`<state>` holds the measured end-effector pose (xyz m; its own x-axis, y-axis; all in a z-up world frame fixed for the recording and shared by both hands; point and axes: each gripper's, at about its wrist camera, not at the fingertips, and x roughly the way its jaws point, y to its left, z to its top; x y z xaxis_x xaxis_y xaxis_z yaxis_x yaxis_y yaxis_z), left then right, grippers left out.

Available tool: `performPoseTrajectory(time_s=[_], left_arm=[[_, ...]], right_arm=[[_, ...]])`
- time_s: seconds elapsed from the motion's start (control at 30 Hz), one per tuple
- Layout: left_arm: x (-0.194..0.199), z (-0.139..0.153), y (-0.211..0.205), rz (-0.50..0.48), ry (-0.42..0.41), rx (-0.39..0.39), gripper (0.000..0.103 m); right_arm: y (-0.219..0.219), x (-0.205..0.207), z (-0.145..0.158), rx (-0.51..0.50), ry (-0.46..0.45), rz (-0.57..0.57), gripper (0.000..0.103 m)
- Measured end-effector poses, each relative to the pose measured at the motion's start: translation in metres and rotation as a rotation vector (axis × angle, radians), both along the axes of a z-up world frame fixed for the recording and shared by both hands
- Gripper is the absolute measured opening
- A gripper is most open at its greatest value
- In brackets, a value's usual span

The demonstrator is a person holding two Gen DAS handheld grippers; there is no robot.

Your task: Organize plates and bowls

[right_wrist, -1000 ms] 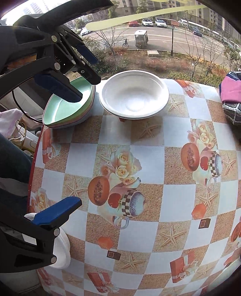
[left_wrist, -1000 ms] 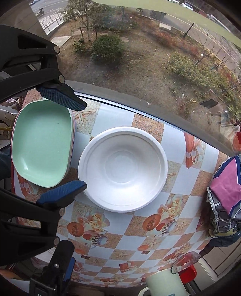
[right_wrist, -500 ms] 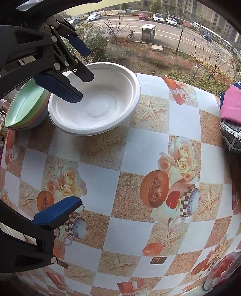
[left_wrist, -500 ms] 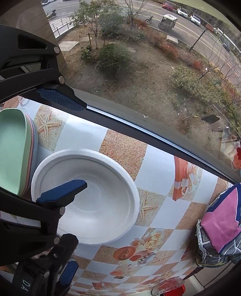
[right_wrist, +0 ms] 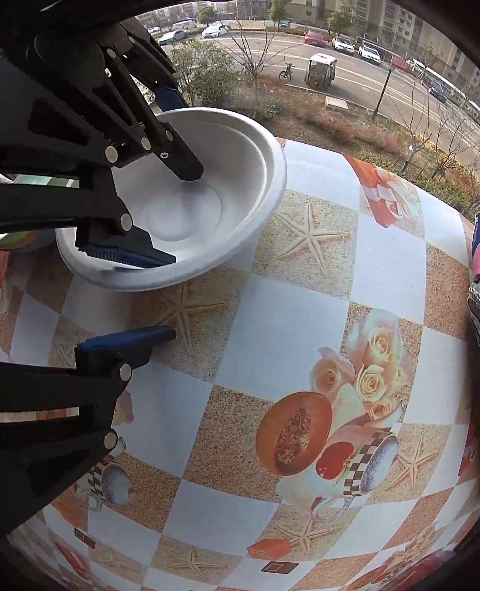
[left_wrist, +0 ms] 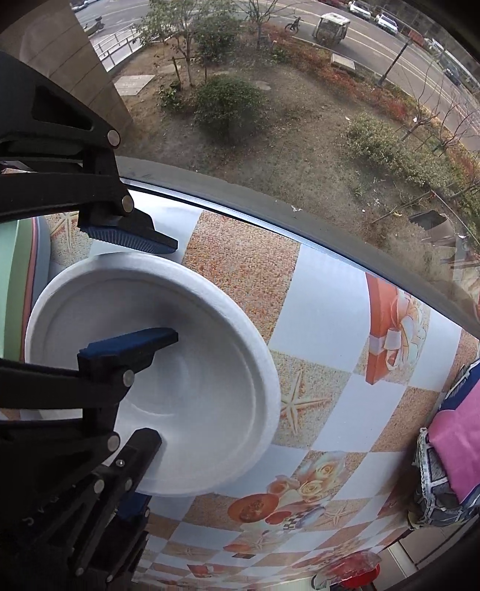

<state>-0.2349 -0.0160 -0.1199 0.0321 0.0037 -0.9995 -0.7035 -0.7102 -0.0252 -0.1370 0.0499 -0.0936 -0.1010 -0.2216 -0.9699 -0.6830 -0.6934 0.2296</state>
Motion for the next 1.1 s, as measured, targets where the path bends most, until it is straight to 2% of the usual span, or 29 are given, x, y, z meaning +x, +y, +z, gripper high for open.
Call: performPoseTrajectory(time_s=[0.03,0.07,0.27,0.67,0.93,1.1], left_arm=[[0.004,0.001,0.002,-0.022,0.018,-0.001,0.043],[0.009,0.001,0.004,-0.031,0.015,0.001,0.043],[0.036,0.001,0.018,-0.087,-0.012,0.011,0.042],[0.127,0.004,0.049,-0.170,-0.109,0.003,0.042],[0.178,0.006,0.072,-0.277,-0.111,-0.001,0.042],[0.190,0.006,0.083,-0.308,-0.098,-0.002,0.043]], right_arm=[[-0.001,0.001,0.000,0.000,-0.003,0.012,0.023],[-0.001,0.002,0.000,-0.004,-0.005,0.016,0.018],[0.009,0.031,0.000,-0.034,-0.044,-0.005,0.017],[0.035,0.132,0.002,-0.044,-0.121,-0.109,0.017],[0.047,0.198,0.002,-0.066,-0.136,-0.235,0.018],[0.047,0.215,-0.004,-0.089,-0.117,-0.265,0.018]])
